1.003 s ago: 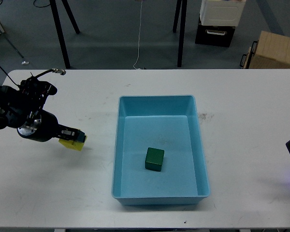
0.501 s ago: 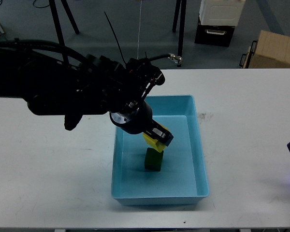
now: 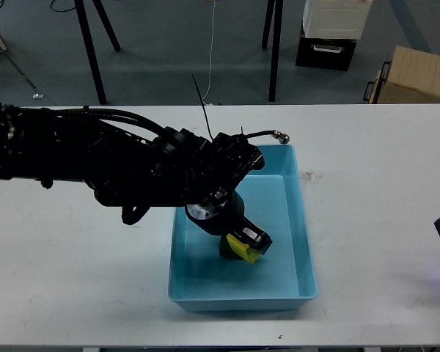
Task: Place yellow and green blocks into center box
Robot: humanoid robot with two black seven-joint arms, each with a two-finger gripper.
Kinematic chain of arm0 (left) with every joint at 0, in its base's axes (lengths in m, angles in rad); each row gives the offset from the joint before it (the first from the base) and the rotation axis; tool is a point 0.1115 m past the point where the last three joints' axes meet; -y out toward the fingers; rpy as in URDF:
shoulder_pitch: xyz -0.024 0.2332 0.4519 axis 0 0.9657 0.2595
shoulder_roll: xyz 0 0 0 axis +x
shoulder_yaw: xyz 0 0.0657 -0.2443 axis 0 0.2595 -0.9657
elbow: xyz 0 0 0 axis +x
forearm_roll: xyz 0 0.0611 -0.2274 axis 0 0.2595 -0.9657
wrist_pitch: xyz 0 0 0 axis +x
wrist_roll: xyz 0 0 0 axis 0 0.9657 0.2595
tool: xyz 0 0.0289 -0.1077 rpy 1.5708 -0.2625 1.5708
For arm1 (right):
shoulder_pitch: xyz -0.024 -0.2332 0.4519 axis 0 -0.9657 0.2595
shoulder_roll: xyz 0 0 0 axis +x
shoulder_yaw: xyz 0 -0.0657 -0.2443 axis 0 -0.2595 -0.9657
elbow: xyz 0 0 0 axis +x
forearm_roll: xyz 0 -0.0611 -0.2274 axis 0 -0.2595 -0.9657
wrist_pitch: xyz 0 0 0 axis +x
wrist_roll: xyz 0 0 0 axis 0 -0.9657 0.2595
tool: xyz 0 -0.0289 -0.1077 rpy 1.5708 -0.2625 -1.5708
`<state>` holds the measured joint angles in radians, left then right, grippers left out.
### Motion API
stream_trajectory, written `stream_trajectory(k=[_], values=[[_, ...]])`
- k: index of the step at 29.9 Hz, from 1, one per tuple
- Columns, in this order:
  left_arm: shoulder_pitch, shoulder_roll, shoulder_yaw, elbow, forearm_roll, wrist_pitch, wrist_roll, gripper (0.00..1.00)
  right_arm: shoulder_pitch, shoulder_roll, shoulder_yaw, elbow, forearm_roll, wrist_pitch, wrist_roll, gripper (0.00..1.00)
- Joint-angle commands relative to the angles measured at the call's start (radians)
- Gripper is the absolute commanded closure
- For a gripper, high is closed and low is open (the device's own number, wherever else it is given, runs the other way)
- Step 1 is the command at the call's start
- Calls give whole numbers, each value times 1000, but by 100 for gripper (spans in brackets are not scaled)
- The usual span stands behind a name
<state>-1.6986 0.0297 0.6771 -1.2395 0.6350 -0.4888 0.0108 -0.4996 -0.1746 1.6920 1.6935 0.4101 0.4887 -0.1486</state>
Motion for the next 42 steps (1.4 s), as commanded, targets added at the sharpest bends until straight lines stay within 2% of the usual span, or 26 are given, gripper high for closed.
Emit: stream_trajectory(k=[1,11,14,15,18,21,24,30,33,38,42], values=[[-4,19,-2,3,-1,0,-2,12,0,3,-2,0,-1,0,0,0],[-12,42,-27,44,-8,0,-12,11,0,3,2,0,-1,0,0,0],[13,119,-170,129,-60,10,-22,11,1,3,8,-6,-1,0,1,0],[46,140,-253,164,-80,51,-22,11,1,4,11,-8,-1,0,4,0],[189,173,-546,254,-116,116,-23,9,15,18,21,-9,-1,0,6,0],[354,176,-958,322,-121,108,-11,4,32,40,34,-17,-1,0,6,0],[526,176,-1282,313,-123,69,-6,1,56,59,38,-23,4,0,9,0],[876,194,-1799,189,-139,24,-5,0,82,103,51,-21,4,0,3,0],[1072,184,-2052,48,-187,25,-5,0,82,106,40,-21,3,0,4,0],[1420,93,-2309,-208,-331,41,1,0,85,110,32,-21,1,0,4,0],[1672,-8,-2381,-359,-429,48,1,0,81,133,20,-20,-1,0,9,0]])
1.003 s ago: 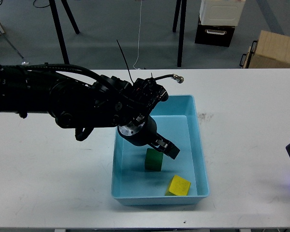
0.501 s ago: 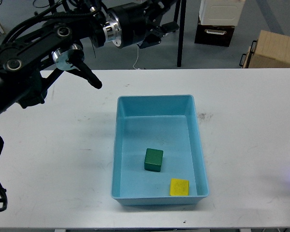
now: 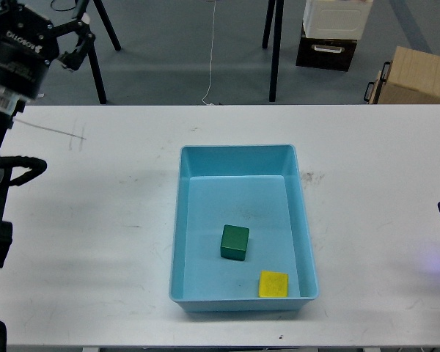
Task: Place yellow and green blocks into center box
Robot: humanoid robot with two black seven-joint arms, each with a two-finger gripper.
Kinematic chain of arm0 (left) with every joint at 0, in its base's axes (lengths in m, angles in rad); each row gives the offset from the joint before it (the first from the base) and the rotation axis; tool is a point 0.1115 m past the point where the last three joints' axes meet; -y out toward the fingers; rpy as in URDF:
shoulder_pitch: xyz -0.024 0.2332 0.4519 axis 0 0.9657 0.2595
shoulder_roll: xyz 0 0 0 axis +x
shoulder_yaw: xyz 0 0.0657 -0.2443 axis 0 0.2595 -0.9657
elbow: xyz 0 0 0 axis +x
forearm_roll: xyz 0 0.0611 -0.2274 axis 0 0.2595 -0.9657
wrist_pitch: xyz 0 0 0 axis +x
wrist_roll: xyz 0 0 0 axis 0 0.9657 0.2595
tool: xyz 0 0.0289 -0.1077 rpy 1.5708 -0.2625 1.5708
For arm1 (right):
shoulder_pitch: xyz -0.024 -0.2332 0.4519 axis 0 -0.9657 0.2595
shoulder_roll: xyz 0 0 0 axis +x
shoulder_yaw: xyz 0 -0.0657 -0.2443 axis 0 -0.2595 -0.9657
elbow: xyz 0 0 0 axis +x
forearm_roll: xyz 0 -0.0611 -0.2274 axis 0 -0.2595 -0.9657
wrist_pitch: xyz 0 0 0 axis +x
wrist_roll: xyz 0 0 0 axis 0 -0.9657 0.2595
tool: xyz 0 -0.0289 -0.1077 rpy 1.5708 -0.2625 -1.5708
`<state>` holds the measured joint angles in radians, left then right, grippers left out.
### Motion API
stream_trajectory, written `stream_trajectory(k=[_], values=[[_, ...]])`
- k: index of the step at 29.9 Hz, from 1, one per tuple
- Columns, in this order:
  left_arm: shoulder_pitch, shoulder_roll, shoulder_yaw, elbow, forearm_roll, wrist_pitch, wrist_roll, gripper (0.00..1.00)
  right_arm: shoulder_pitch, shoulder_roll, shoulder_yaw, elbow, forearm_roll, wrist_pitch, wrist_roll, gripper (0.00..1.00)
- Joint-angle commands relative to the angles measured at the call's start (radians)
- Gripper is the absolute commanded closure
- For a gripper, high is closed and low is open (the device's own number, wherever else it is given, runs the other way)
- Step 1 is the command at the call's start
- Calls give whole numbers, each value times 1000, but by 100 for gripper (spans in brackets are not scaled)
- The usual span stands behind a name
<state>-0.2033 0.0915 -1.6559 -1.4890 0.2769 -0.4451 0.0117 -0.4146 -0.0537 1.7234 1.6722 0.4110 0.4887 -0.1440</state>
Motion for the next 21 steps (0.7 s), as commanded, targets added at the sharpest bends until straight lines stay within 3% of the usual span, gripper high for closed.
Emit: stream_trajectory(k=[1,5,9,12,16,21], values=[[238,-91,-48,-153,-96,6,2,0,-10,8,-18,1,-6,0,4,0],[444,-91,-12,-252,-124,9,14,0,-44,3,-30,1,-114,0,3,0],[565,-91,89,-258,-143,-3,47,0,-72,8,-65,8,-245,0,3,0],[613,-91,166,-261,-218,-27,50,0,-87,12,-67,8,-245,0,4,0],[674,-91,261,-261,-327,-44,21,0,-92,11,-56,6,-244,0,7,0],[679,-91,280,-261,-338,-44,1,0,-93,9,-48,8,-244,0,8,0]])
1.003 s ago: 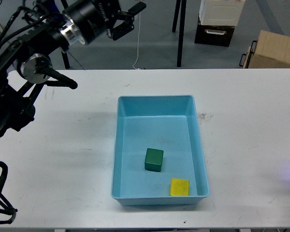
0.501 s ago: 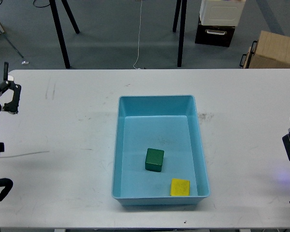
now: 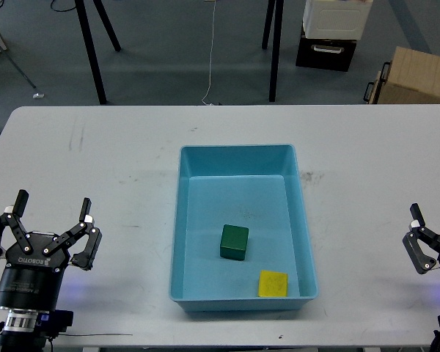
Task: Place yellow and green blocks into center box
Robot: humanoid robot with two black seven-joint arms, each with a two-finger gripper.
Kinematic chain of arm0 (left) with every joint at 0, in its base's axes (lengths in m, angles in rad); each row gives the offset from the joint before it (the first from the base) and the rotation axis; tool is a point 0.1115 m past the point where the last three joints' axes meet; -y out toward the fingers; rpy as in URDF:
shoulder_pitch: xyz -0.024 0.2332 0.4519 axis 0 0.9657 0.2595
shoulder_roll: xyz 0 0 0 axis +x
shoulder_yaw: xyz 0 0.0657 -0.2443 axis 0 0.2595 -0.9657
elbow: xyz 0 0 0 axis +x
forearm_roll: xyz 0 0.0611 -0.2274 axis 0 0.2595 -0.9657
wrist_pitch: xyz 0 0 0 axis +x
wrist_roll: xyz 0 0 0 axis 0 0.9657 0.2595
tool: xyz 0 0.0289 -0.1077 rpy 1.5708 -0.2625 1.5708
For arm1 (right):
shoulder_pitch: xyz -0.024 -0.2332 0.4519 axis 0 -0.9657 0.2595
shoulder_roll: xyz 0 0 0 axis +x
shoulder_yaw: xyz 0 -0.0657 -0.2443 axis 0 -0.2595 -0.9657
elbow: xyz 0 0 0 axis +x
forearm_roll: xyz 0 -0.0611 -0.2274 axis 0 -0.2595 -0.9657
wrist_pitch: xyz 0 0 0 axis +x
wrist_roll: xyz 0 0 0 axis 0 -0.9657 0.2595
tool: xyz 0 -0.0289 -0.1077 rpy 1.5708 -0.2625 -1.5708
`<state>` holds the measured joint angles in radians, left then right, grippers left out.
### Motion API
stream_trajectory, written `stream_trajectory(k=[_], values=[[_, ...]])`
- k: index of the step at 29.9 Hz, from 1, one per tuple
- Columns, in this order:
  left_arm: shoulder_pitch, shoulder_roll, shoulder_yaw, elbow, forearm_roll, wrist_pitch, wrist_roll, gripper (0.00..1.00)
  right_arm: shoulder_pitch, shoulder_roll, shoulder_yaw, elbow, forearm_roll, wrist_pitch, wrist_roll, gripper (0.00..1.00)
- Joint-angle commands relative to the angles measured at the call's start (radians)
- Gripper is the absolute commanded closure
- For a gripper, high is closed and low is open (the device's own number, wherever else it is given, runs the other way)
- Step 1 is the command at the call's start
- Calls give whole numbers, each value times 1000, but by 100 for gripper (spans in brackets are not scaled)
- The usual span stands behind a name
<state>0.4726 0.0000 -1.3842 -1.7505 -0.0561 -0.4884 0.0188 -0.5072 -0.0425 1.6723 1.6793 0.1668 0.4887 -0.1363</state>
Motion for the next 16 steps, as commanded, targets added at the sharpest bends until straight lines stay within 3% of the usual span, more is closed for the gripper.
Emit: stream_trajectory(k=[1,16], values=[[3,0,8,0,-5,0,-7,0,-1,-2,4,0,0,0,0,0],[3,0,8,5,-4,0,-7,0,-1,-2,9,2,0,0,9,0]])
